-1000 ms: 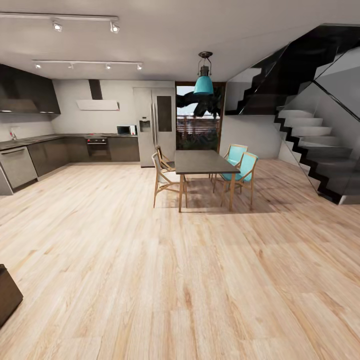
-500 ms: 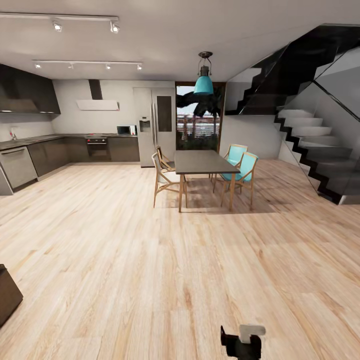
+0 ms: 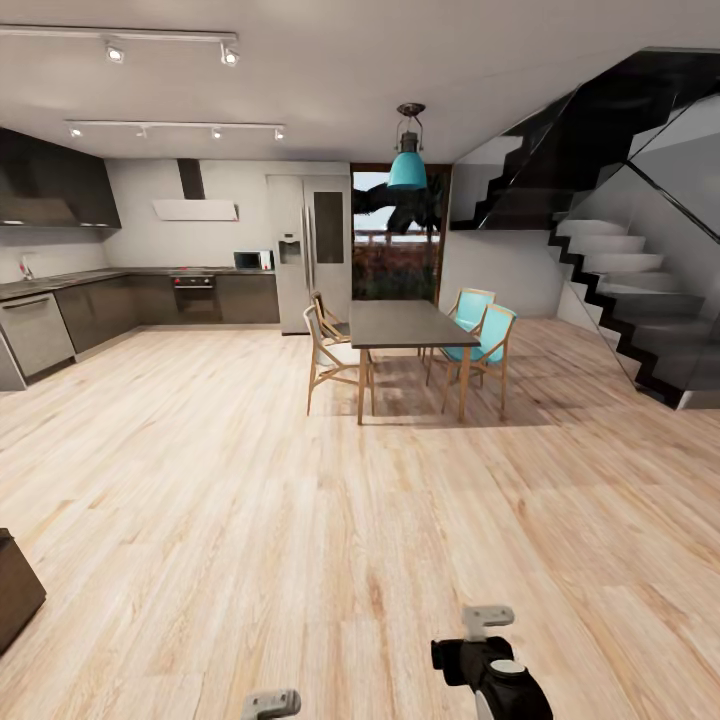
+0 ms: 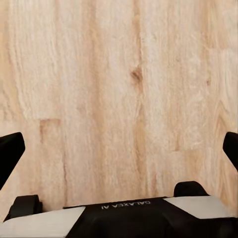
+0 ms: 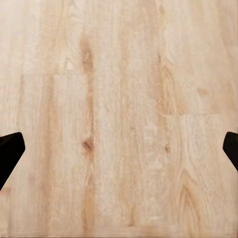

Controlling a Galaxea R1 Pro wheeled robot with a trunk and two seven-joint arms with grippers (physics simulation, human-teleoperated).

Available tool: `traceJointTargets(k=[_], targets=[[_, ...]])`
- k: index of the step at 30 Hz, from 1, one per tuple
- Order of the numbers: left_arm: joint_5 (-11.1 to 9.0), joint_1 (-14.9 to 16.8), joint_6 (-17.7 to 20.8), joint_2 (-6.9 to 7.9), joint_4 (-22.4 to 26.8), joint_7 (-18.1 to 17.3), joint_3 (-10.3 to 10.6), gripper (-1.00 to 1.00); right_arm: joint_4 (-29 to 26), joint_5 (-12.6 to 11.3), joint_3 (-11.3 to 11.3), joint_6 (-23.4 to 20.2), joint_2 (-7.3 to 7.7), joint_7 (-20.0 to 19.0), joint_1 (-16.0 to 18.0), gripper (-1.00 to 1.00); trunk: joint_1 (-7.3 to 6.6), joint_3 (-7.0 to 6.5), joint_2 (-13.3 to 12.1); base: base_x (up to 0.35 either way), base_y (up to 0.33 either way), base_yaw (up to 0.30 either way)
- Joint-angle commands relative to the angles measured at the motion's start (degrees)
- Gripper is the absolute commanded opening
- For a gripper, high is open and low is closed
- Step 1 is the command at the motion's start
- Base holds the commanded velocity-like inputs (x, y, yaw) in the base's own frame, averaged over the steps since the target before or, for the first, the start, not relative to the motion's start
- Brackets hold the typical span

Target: Turn on the radio receiver that's on the table in the living room.

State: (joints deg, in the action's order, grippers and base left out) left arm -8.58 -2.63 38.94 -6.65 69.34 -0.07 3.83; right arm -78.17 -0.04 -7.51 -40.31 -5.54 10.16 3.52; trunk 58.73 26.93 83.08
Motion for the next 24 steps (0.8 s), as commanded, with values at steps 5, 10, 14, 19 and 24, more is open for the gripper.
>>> traceJointTargets(k=[5,10,14,19,24], targets=[[0.0,0.0,1.7,0.32,1.3,-0.8,3.1,1.00,-0.4,0.1,1.9,-0.6,0.38,0.0,0.0,1.00,0.00,0.00,0.0,0.000,0.000,0.000],[0.0,0.0,1.1,0.47,2.5,-4.2,3.2,1.00,-0.5,0.3,5.0,-0.5,0.51,-0.2,0.0,1.00,0.00,0.00,0.0,0.000,0.000,0.000],[0.2,0.0,-1.1,0.54,2.7,-5.8,2.6,1.00,-0.5,0.3,5.3,-0.4,0.47,-0.3,0.0,1.00,0.00,0.00,0.0,0.000,0.000,0.000],[0.3,0.0,-1.7,0.45,2.6,-6.1,2.5,1.00,-0.4,0.1,5.2,-0.4,0.44,-0.3,0.0,1.00,0.00,0.00,0.0,0.000,0.000,0.000],[0.4,0.0,-1.8,0.51,2.4,-6.2,2.4,1.00,-0.2,-0.1,5.0,-0.5,0.37,-0.3,0.0,1.00,0.00,0.00,0.0,0.000,0.000,0.000]])
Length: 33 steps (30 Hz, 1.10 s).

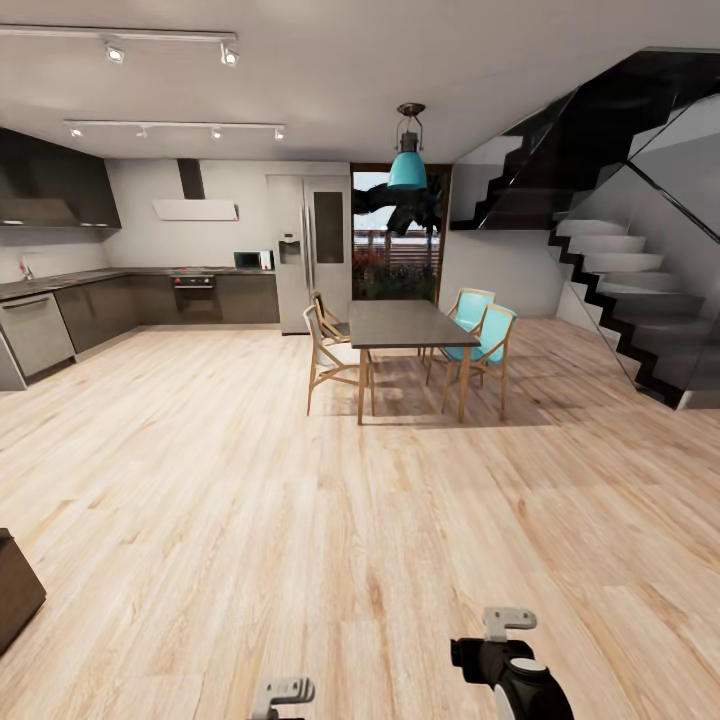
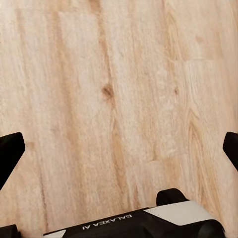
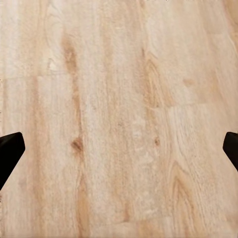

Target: Turn on the radio receiver that's on the table in the living room.

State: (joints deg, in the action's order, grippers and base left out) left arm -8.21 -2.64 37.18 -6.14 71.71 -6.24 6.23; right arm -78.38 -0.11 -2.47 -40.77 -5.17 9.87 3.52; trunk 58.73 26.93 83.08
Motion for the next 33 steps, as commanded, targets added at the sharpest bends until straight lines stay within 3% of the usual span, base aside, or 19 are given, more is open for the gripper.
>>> traceJointTargets(k=[1,12,15,16,17,19,24,29,33], targets=[[0.0,0.0,0.0,0.00,-0.1,0.0,0.0,1.00,0.0,0.0,-0.2,0.0,0.00,0.0,0.0,1.00,0.00,0.00,0.0,0.000,0.000,0.000],[0.2,0.0,0.3,0.08,-2.9,0.0,-0.6,1.00,0.4,-0.2,-1.6,-0.6,-0.02,0.1,0.0,1.00,0.00,0.00,0.0,0.000,0.000,0.000],[0.4,0.0,0.1,0.15,-7.5,0.1,-5.7,1.00,5.1,-0.1,-1.3,-0.6,0.14,0.1,0.0,1.00,0.00,0.00,0.0,0.000,0.000,0.000],[0.4,0.0,0.0,0.19,-8.2,0.1,-6.3,1.00,6.1,0.0,-1.2,-0.6,0.20,0.2,0.0,1.00,0.00,0.00,0.0,0.000,0.000,0.000],[0.4,0.0,0.0,0.73,-10.0,0.1,-8.5,1.00,9.4,0.0,-1.1,-0.3,0.54,0.2,0.0,1.00,0.00,0.00,0.0,0.000,0.000,0.000],[0.4,0.0,-0.1,2.03,-11.1,0.1,-10.6,1.00,13.1,0.1,-1.1,-0.1,1.08,0.1,0.0,1.00,0.00,0.00,0.0,0.000,0.000,0.000],[0.2,0.0,-0.2,6.35,-14.9,0.1,-14.1,1.00,23.1,0.2,-1.1,0.8,2.69,0.1,0.0,1.00,0.00,0.00,0.0,0.000,0.000,0.000],[0.4,0.0,-0.2,7.56,-17.7,0.2,-17.1,1.00,30.9,0.2,-1.0,3.7,4.17,0.4,0.0,1.00,0.00,0.00,0.0,0.000,0.000,0.000],[0.5,0.0,-4.6,7.85,-24.5,0.4,-18.0,1.00,41.2,0.2,-1.0,9.5,5.98,0.4,0.0,1.00,0.00,0.00,0.0,0.000,0.000,0.000]])
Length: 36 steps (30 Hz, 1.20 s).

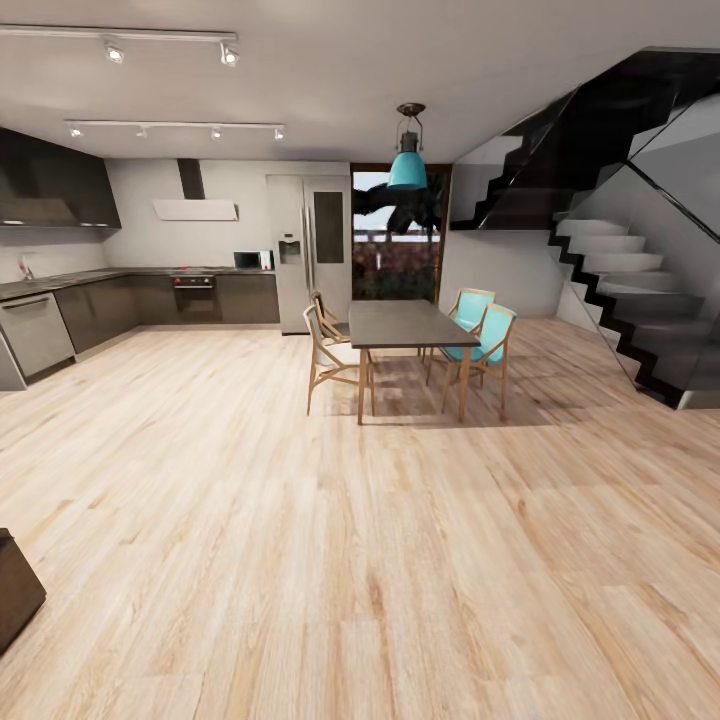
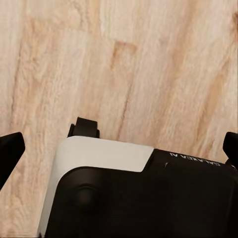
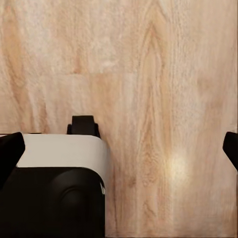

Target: Turn on the radio receiver that's on the table in the living room.

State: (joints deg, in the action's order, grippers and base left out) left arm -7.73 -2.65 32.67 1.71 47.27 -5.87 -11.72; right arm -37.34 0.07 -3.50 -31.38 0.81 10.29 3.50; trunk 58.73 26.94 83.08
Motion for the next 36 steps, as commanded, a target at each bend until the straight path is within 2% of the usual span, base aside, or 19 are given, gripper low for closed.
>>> traceJointTargets(k=[1,4,10,12,14,16,20,36], targets=[[0.0,0.0,-1.9,0.02,-2.4,0.1,-0.1,1.00,2.8,0.0,0.0,1.9,0.22,0.0,0.0,1.00,0.00,-0.01,0.0,0.000,0.000,0.000],[0.0,0.0,-6.7,0.07,-8.2,0.7,-0.2,1.00,9.6,0.0,-0.1,7.2,0.48,0.0,0.0,1.00,0.00,-0.01,0.0,0.000,0.000,0.000],[-0.2,0.0,-17.2,1.10,-20.8,1.3,-0.2,1.00,23.3,0.0,-0.2,20.3,0.59,0.0,0.0,1.00,0.00,-0.01,0.0,0.000,0.000,0.000],[-0.1,0.0,-20.5,1.23,-24.8,1.4,-0.2,1.00,25.7,-0.1,-0.2,22.9,0.60,0.0,0.0,1.00,0.00,-0.01,0.0,0.000,0.000,0.000],[-0.1,0.0,-26.8,1.93,-32.0,1.4,-0.1,1.00,28.4,-0.2,-0.1,25.5,0.59,0.0,0.0,1.00,0.00,-0.01,0.0,0.000,0.000,0.000],[-0.1,0.0,-28.8,2.25,-34.4,1.4,-0.1,1.00,29.0,-0.2,-0.1,26.0,0.58,0.0,0.0,1.00,0.00,-0.01,0.0,0.000,0.000,0.000],[-0.1,0.0,-30.7,3.10,-37.1,1.4,-0.1,1.00,29.4,-0.2,-0.3,26.1,0.52,0.0,0.0,1.00,0.00,-0.01,0.0,0.000,0.000,0.000],[-0.1,0.0,-30.9,2.42,-37.5,1.4,0.4,1.00,29.5,-0.2,-0.3,25.9,0.26,-0.3,0.0,1.00,0.00,-0.01,0.0,0.000,0.000,0.000]])
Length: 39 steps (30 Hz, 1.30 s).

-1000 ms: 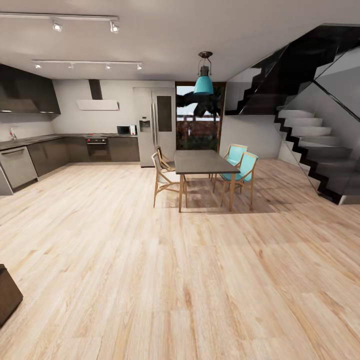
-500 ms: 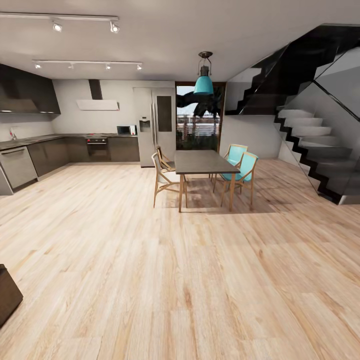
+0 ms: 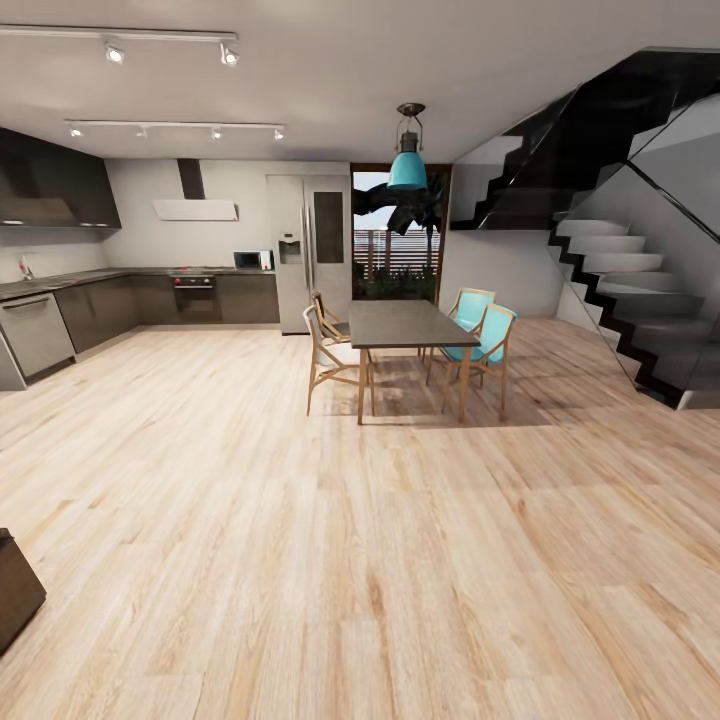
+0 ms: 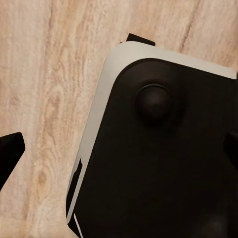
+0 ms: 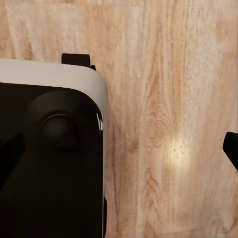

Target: Turn on the radio receiver that's on the table in the living room.

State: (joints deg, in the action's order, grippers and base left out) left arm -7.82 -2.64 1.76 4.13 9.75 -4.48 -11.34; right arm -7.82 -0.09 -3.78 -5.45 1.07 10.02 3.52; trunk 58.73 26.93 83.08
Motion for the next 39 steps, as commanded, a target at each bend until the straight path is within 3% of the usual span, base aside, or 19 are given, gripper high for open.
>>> traceJointTargets(k=[1,39], targets=[[0.0,0.0,0.0,0.00,0.0,0.0,0.0,1.00,0.0,0.0,0.0,0.0,-0.04,0.0,0.0,1.00,0.00,0.00,0.0,0.000,0.000,0.000],[0.0,0.0,0.3,0.51,0.0,0.0,0.1,1.00,0.0,-0.1,0.0,0.0,-0.18,-0.1,0.0,1.00,0.00,0.00,0.0,0.000,0.000,0.000]])
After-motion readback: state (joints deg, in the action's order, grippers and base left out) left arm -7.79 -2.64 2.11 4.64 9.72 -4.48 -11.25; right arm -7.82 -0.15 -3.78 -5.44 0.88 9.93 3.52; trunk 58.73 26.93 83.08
